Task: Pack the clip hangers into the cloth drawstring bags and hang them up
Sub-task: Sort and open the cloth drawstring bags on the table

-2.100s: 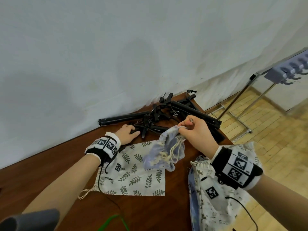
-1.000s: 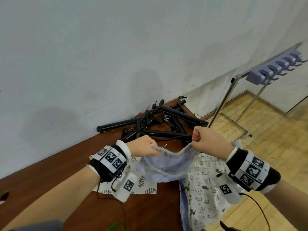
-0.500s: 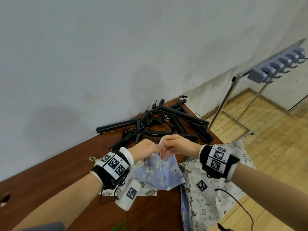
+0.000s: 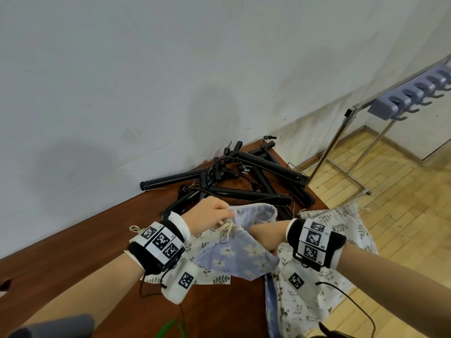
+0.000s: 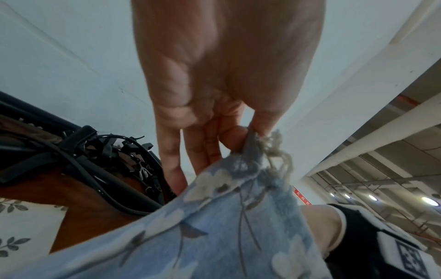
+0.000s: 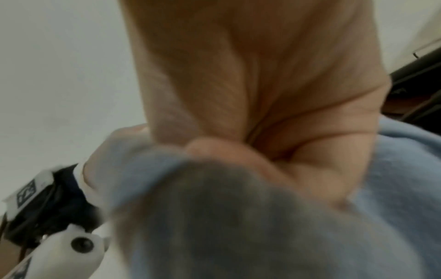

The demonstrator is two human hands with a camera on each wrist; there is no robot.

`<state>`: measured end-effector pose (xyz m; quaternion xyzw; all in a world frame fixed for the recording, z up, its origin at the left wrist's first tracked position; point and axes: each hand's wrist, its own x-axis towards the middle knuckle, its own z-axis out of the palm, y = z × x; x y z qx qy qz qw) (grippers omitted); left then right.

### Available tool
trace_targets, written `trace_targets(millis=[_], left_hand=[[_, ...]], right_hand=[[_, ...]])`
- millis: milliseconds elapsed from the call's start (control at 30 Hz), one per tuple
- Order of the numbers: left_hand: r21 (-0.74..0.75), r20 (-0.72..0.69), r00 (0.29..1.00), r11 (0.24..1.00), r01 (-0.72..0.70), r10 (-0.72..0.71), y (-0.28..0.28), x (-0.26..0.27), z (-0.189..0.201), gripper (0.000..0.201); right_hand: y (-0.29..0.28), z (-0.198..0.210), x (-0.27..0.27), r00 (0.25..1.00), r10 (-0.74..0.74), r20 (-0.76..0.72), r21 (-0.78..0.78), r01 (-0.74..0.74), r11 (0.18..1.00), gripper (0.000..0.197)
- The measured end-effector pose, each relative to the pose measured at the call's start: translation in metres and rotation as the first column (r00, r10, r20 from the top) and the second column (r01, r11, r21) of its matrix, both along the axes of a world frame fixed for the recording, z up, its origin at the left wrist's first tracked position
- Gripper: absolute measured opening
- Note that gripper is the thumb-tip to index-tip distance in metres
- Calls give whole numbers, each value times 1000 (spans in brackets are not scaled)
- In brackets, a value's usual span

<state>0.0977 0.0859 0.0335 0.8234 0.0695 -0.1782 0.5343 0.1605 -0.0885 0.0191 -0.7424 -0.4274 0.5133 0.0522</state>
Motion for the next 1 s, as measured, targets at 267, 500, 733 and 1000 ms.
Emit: trace_targets(millis=[267, 500, 733, 1000], left_hand=[[110, 56, 979, 975, 191, -198, 18, 1, -3, 40], [19, -53, 947, 948, 318, -316, 28, 3, 4, 37], [90, 2, 941, 937, 337, -338, 28, 5, 13, 29], [286, 155, 976, 953, 104, -153, 34, 9, 9, 50]], right_hand=[[-22, -10, 20, 992, -17, 125, -159, 37, 987, 86], [-43, -3, 35, 935, 87, 345, -184, -24, 983, 55], [-40, 14, 37, 709, -75, 701, -45, 149, 988, 9], [-54, 16, 56, 730, -147, 667, 62, 142, 988, 56]])
